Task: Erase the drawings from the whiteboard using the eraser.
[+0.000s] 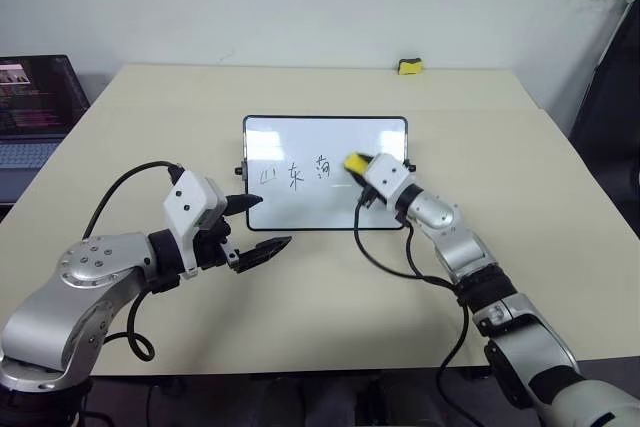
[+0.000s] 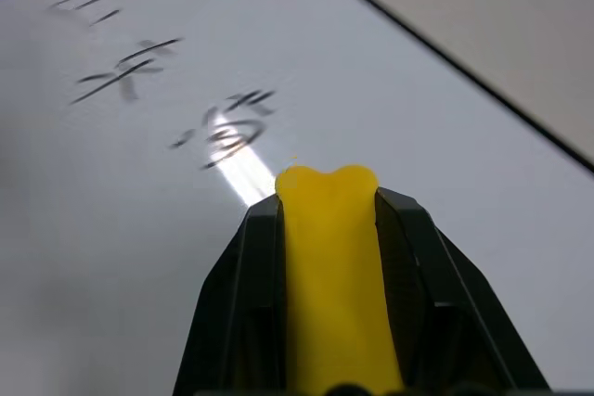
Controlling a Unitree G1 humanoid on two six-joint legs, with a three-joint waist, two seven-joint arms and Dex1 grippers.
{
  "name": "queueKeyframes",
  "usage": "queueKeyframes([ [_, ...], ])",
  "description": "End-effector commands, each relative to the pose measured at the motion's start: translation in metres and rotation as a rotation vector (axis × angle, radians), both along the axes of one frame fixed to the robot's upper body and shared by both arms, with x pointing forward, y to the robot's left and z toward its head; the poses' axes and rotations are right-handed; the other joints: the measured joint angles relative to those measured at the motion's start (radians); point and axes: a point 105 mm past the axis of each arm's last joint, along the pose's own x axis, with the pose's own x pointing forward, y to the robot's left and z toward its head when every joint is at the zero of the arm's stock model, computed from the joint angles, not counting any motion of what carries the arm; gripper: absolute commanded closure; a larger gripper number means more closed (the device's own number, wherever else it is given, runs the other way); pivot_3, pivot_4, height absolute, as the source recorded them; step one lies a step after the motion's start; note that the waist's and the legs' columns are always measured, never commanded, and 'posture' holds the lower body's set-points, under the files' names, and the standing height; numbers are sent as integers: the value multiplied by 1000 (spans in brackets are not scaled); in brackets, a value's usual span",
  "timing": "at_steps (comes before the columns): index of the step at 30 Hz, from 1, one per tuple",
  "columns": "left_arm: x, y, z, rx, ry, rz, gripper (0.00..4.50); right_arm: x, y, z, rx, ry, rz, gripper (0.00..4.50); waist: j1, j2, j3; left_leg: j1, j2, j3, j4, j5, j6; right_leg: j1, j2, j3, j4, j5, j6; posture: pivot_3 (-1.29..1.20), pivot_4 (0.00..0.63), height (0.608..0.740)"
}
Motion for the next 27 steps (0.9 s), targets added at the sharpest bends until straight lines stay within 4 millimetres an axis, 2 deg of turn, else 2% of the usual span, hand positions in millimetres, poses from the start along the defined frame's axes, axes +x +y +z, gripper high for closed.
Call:
queueKeyframes([
  [1, 10, 4, 10, -4, -66, 34, 0, -10, -6, -40, -172, 124, 29, 3497, -2, 0, 0, 1, 0, 0, 0, 1, 1, 0, 0, 0, 1, 0, -1, 0, 150, 740],
  [4, 18, 8, 10, -7, -79, 68, 0, -13, -5, -42, -183, 142, 46, 3497, -4, 0, 0, 2, 0, -1, 0, 3, 4, 0, 0, -1, 2, 1, -2, 0, 150, 740],
  [5, 21, 10, 11, -3, -88, 89, 0, -13, -4, -37, -166, 128, 49, 3497, -4, 0, 0, 2, 0, -1, 0, 3, 4, 0, 0, -1, 2, 2, -2, 0, 150, 740],
  [9, 32, 21, 13, -7, -122, 172, 0, -10, 0, 10, 2, -29, 55, 3503, -5, 0, 1, -1, 0, -1, 0, 3, 4, -2, 0, -1, 2, 2, -2, 0, 150, 740],
  [12, 33, 22, 13, -7, -119, 173, 0, 3, -13, 39, 99, -133, -45, 3503, -5, 0, 2, -6, 0, 0, 0, 3, 4, -7, 0, 0, 2, 2, -2, 0, 150, 740],
  [14, 31, 20, 11, -6, -110, 160, 0, 13, -24, 46, 117, -159, -129, 3503, -5, 0, 3, -8, 0, 1, -1, 2, 3, -8, 0, 0, 1, 2, -2, 0, 150, 740],
  [17, 28, 17, 8, -5, -101, 147, 0, 23, -34, 40, 96, -137, -204, 3503, -6, -1, 3, -8, 0, 1, -1, 1, 1, -8, 0, 1, 0, 3, -4, 0, 150, 740],
  [20, 25, 16, 7, -8, -94, 139, 0, 23, -32, 26, 51, -89, -198, 3503, -7, -1, 3, -8, 0, 2, -2, 1, 0, -8, -1, 1, 0, 2, -4, 0, 150, 740],
  [25, 24, 17, 7, -12, -93, 144, 0, 2, -14, -19, -129, 48, -39, 3503, -12, -2, 2, -5, 1, 2, -2, 1, 0, -6, -2, 1, 0, 0, 0, 0, 150, 740],
  [27, 24, 17, 7, -13, -94, 147, 0, -7, -10, -30, -189, 67, 12, 3503, -14, -2, 2, -3, 1, 1, -2, 1, 0, -4, -2, 1, 0, 0, 0, 0, 150, 740],
])
